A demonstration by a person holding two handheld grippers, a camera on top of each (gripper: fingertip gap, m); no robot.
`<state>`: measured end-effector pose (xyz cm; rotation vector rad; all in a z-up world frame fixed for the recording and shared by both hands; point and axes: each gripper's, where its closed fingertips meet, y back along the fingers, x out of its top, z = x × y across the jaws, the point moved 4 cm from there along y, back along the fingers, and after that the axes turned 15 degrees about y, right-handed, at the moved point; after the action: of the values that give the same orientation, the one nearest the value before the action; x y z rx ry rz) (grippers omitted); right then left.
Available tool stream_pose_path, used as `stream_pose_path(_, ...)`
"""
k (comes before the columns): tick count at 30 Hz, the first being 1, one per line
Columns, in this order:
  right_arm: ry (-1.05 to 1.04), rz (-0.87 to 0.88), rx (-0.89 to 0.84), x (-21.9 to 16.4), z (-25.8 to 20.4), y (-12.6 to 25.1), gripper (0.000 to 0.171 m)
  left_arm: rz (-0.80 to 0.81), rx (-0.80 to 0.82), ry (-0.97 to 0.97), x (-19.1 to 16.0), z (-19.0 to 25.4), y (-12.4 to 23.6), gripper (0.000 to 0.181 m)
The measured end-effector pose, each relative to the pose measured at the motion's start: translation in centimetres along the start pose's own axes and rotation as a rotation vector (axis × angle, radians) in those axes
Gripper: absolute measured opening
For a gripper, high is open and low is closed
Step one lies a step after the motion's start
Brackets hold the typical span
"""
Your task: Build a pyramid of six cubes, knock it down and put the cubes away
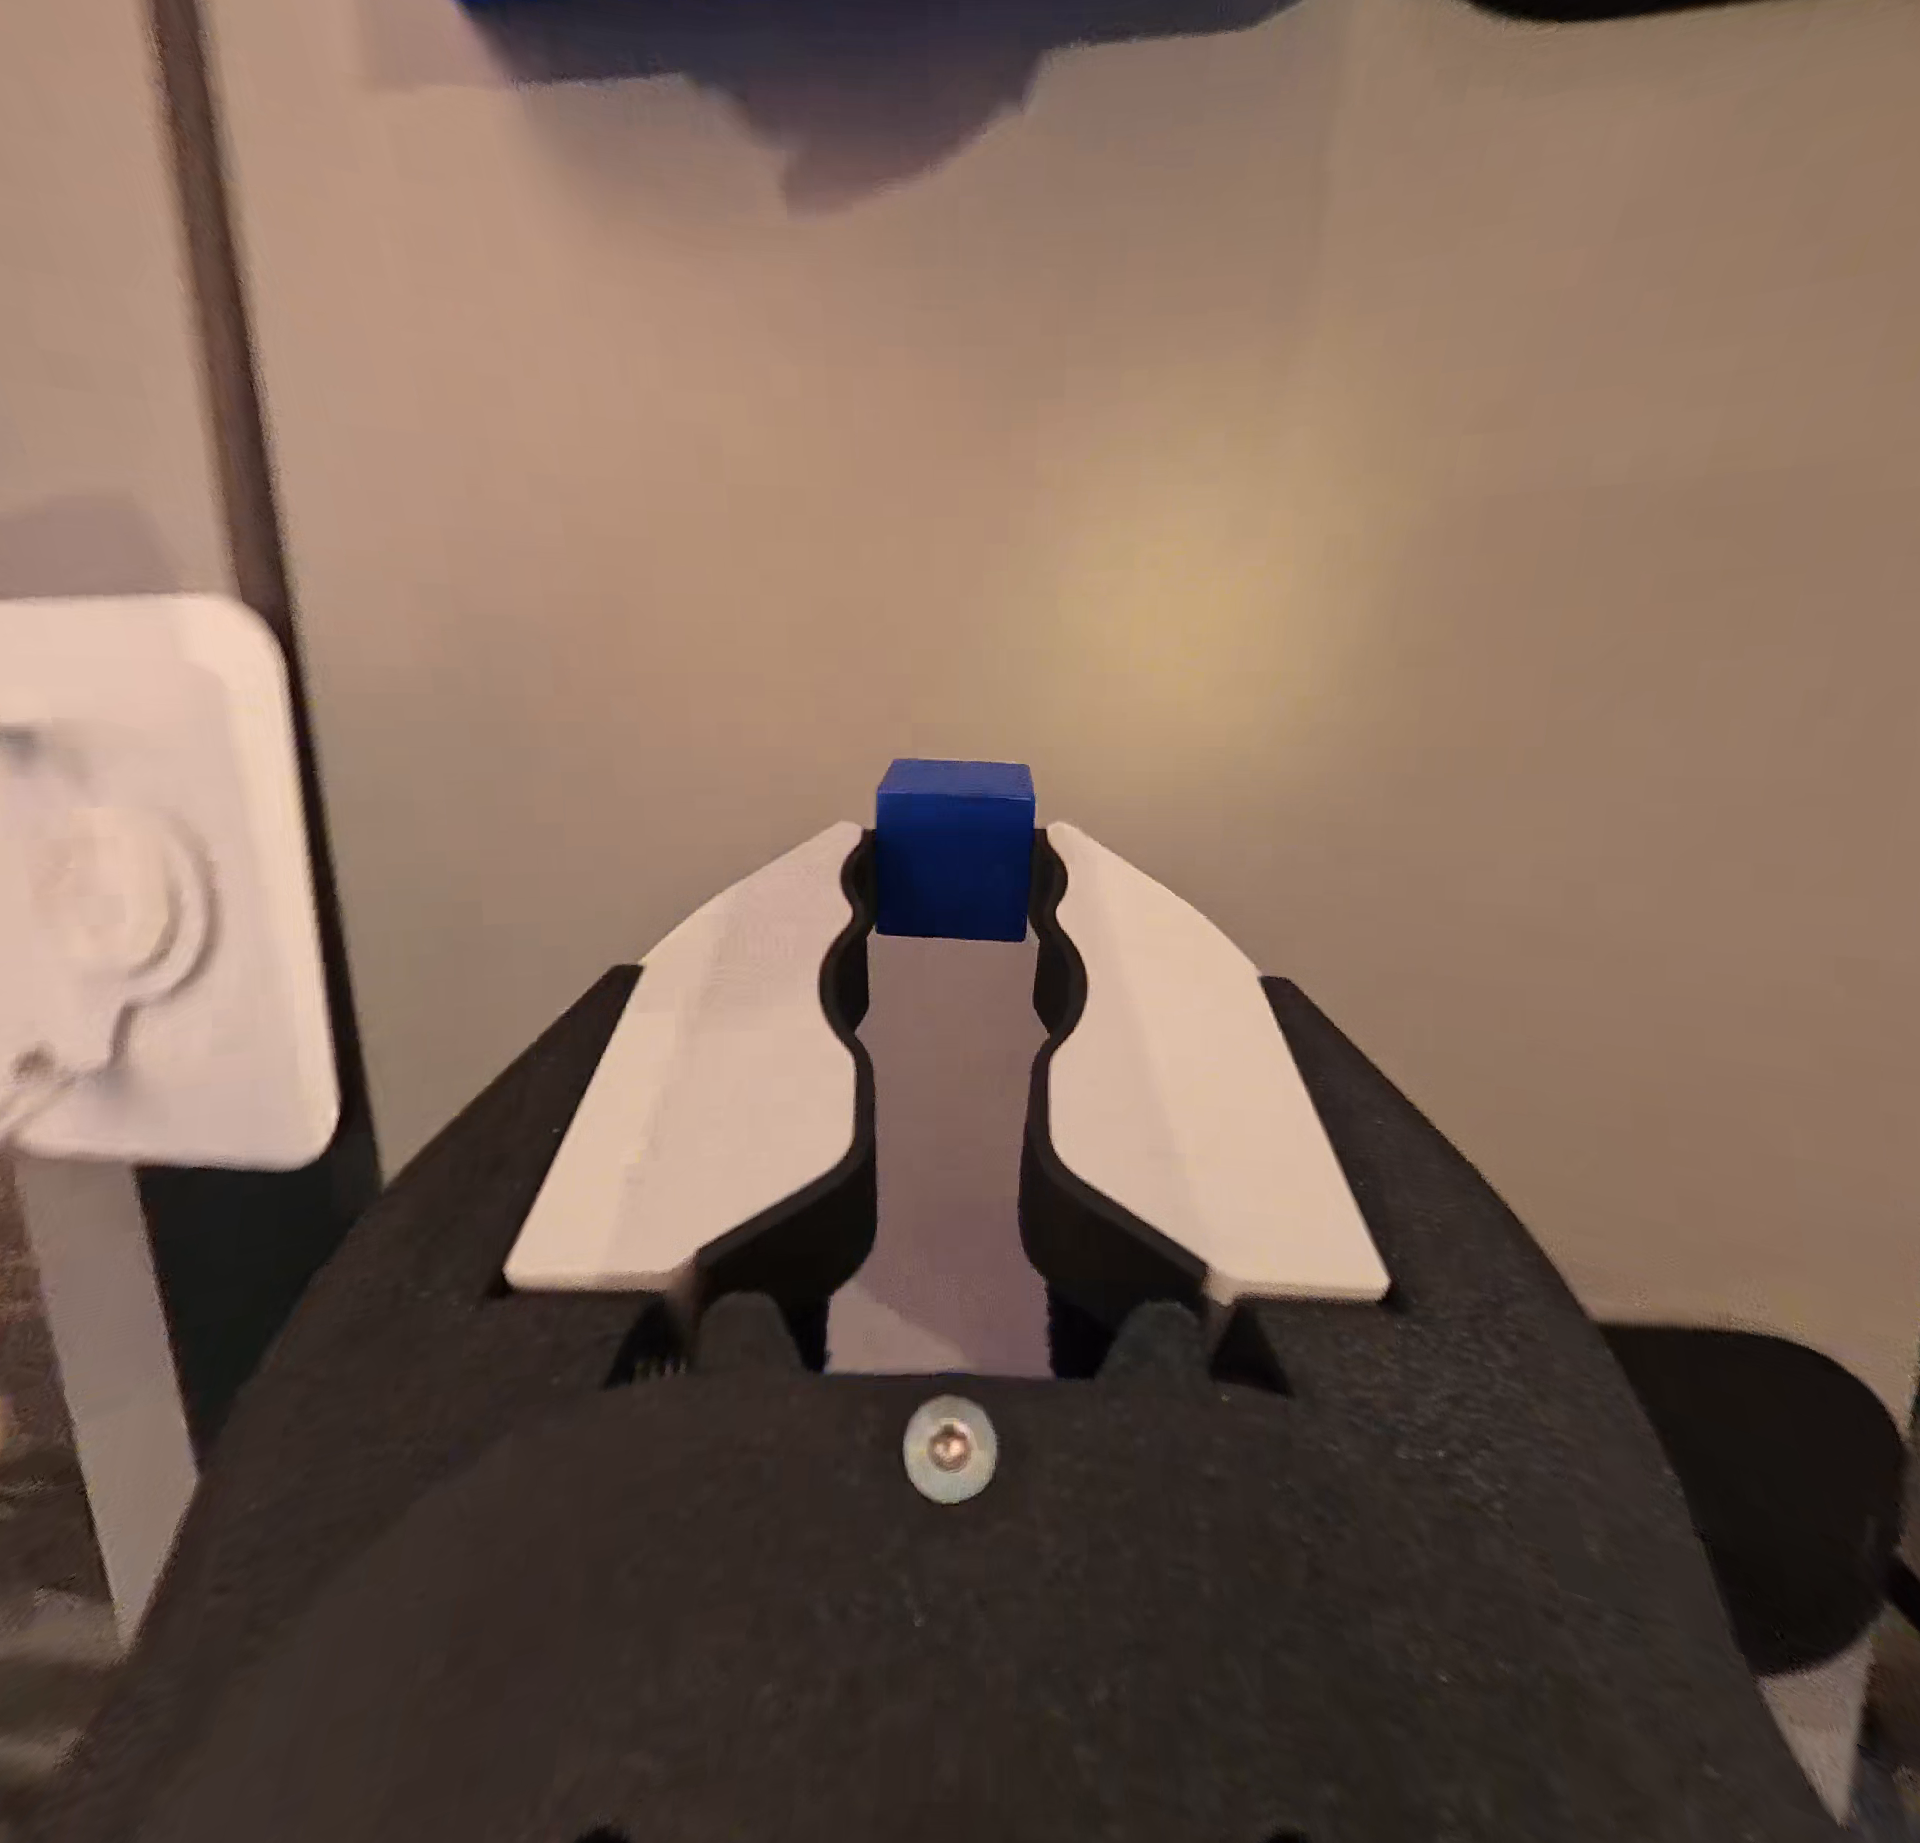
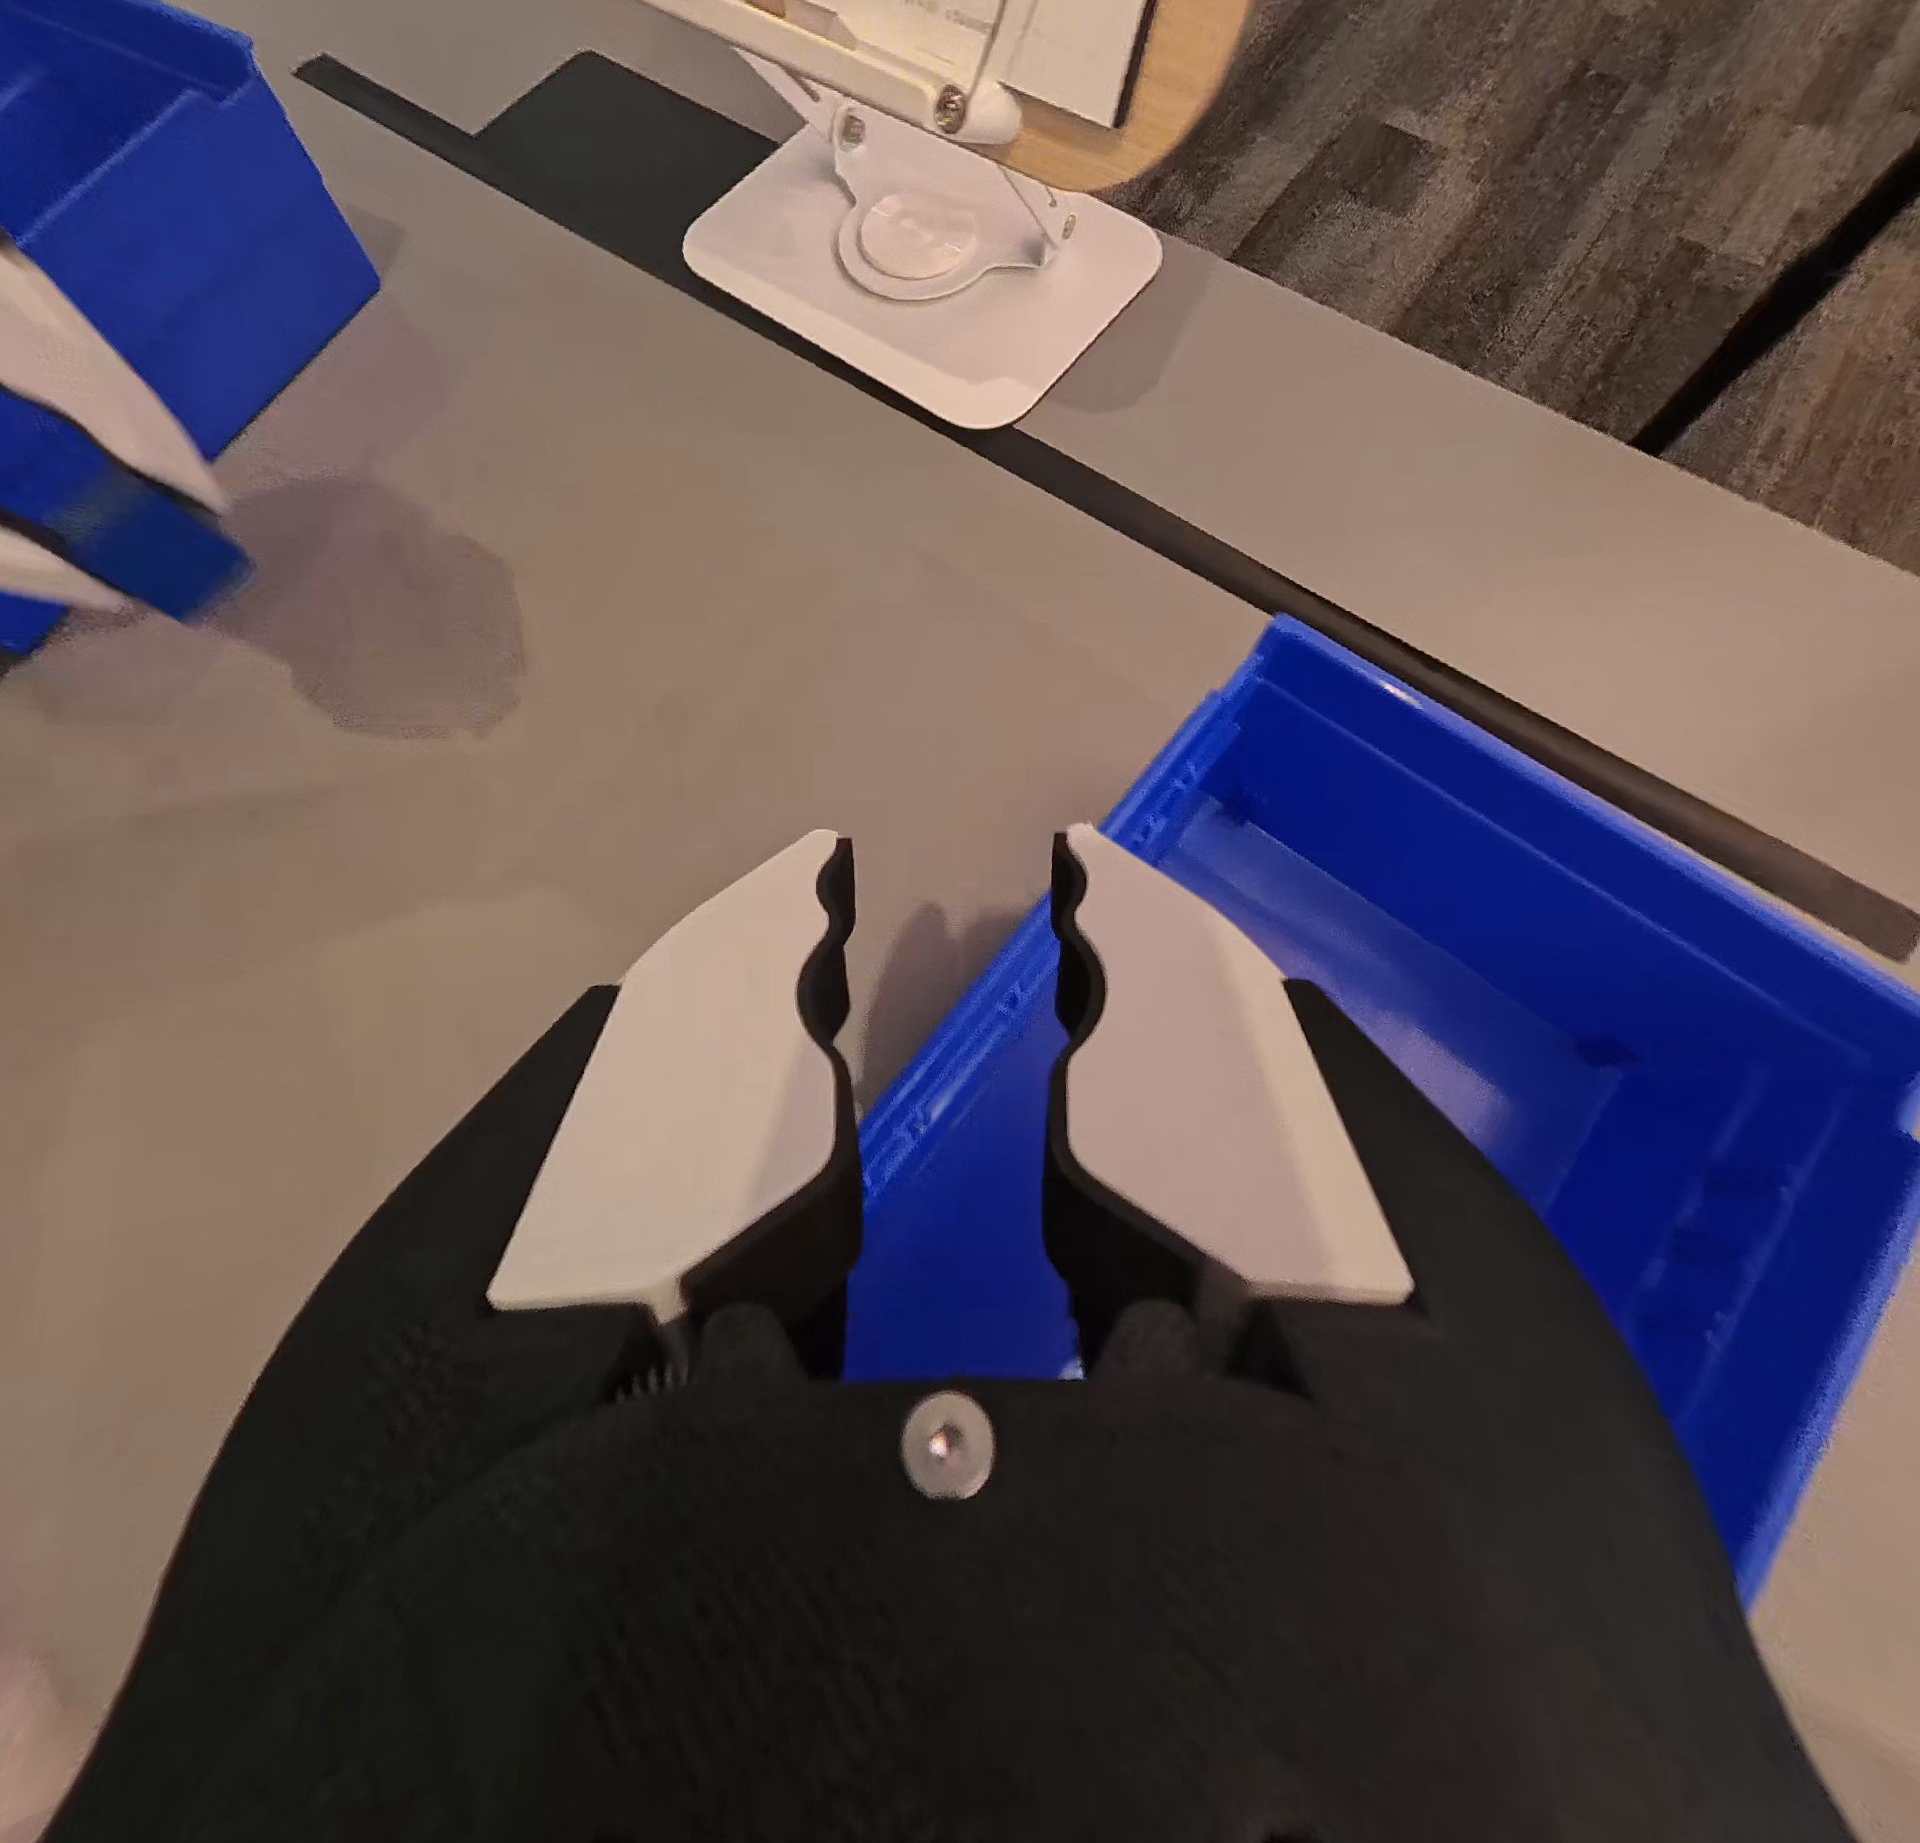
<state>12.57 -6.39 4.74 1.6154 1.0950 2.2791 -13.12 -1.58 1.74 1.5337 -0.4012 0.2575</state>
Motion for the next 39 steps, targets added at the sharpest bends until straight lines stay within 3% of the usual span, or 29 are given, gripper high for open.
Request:
stream_pose_path(5,-0.088,-0.001,-0.017,-2.4,2.0,2.4,0.038,-0.08,-0.044,-0.046,1.8,0.7,-8.1,0.028)
stream_pose_path(10,-0.133,-0.022,-0.023,-3.9,3.1,2.7,0.038,-0.127,-0.046,-0.047,2.2,0.8,-11.6,0.028)
stream_pose_path(39,-0.146,-0.042,0.022,-4.8,3.4,1.6,0.039,-0.189,-0.056,-0.056,1.7,1.8,-15.3,0.028)
